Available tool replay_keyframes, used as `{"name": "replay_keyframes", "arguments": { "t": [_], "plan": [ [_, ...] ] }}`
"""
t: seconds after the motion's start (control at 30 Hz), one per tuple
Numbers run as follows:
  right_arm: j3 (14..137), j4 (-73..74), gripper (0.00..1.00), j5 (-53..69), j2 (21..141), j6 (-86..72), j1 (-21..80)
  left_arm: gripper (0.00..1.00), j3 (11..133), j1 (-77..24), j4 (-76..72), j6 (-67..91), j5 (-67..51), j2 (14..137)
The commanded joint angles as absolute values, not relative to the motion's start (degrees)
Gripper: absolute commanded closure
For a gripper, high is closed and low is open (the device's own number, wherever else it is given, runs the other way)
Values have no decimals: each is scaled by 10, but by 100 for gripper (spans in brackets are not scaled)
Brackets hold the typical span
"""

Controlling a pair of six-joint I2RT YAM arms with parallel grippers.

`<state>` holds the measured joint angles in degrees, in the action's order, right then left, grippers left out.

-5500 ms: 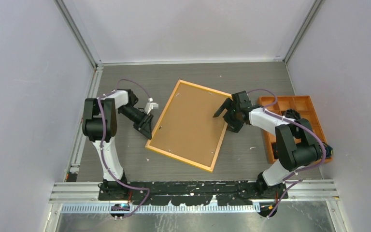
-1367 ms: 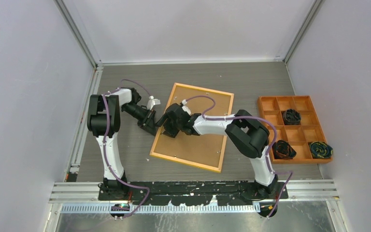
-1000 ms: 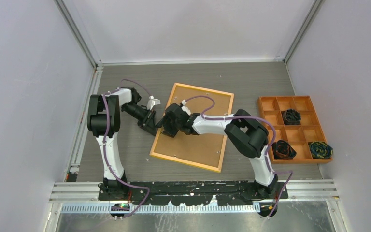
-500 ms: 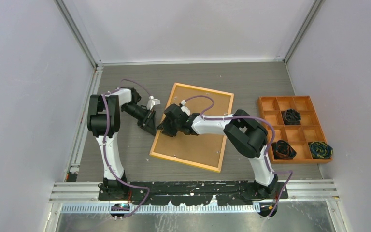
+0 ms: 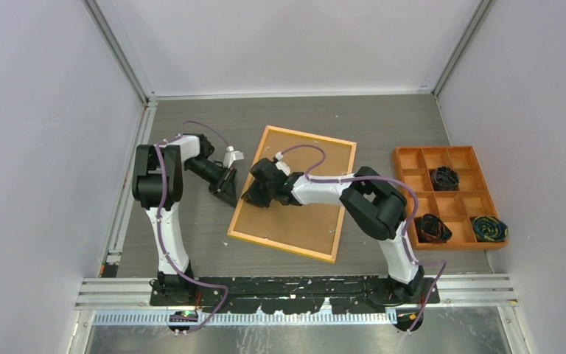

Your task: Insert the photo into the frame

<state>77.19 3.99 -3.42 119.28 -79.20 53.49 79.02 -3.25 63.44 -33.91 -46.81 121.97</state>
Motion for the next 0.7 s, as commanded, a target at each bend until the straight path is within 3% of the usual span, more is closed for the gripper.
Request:
{"name": "replay_keyframes", "arguments": {
  "t": [0.0,0.07,0.13,0.27,0.47,0.57,0.67],
  "plan": [
    [791,-20,71,-75,1221,-783,527,83,777,-42,624,-361,-467,1208],
    [790,-40,64,-59,1211,-778,522,83,777,-42,626,-363,-469,1209],
    [791,-43,50,-45,1191,-770,514,83,782,-41,638,-366,-475,1207],
    [758,-55,37,-19,1132,-765,482,83,802,-32,671,-378,-495,1196],
    [719,-49,32,29,1076,-738,410,73,876,-14,704,-370,-523,1200],
    [737,-33,31,55,1088,-721,380,57,913,-14,686,-330,-535,1223],
    [770,-8,31,63,1115,-697,357,50,963,-18,649,-278,-541,1258]
  ]
}}
